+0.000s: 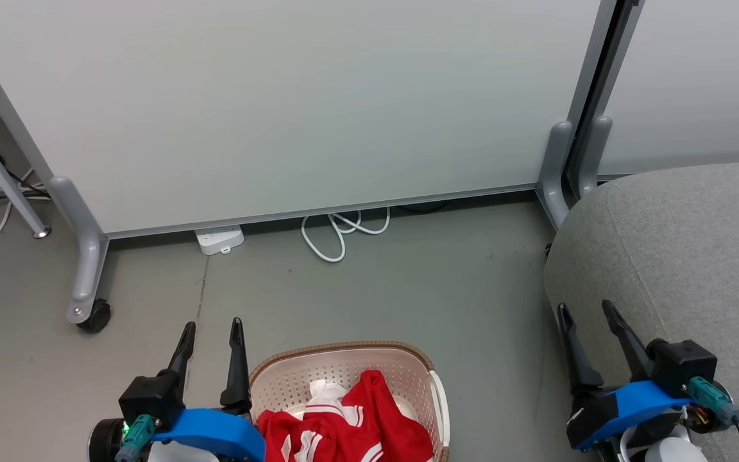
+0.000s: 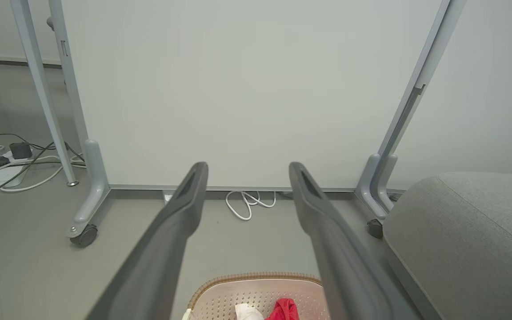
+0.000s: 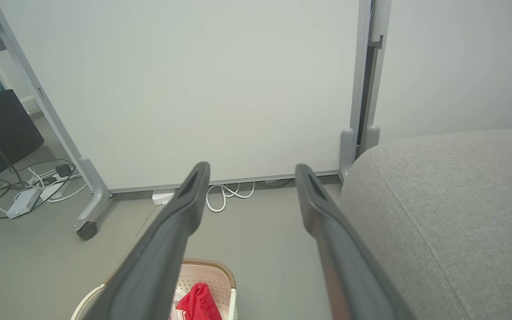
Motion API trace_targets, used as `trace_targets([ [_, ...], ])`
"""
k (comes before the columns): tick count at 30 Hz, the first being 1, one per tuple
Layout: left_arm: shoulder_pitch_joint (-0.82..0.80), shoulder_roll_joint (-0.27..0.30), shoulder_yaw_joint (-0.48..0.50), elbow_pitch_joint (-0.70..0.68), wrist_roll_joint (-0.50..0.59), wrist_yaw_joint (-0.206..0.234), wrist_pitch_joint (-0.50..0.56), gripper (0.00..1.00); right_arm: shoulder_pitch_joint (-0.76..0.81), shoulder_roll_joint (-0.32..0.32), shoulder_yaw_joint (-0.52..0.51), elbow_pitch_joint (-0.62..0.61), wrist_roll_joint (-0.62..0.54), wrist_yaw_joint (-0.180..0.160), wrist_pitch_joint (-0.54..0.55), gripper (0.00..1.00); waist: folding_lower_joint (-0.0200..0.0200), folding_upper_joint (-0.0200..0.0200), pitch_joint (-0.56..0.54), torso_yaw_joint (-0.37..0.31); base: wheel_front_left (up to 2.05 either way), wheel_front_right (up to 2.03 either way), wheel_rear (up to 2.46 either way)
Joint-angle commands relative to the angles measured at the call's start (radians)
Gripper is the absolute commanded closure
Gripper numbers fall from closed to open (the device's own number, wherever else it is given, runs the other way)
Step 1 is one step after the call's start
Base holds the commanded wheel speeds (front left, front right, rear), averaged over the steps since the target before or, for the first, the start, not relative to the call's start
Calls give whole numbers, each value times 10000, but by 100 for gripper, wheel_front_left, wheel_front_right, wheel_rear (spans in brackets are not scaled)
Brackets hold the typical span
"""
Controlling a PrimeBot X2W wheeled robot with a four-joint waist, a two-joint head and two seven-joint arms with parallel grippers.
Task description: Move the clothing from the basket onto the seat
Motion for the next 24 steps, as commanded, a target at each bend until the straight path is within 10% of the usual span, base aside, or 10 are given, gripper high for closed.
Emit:
trace_targets([
  [1, -38, 28, 45, -9, -14, 15, -49, 0, -88, -64, -12, 9, -22, 4, -21, 0, 0, 0, 9, -7, 0, 0, 0],
  [13, -94, 23, -10, 340, 155, -60, -39, 0, -297, -63, 175, -123, 113, 4, 4, 0, 0, 0, 313, -206, 0, 0, 0],
  [24, -1786, 458, -559, 2940, 622, -423, 486, 0, -1597, -52, 788, -796, 287, 4, -66, 0, 0, 0, 3043, -1281, 0, 0, 0],
])
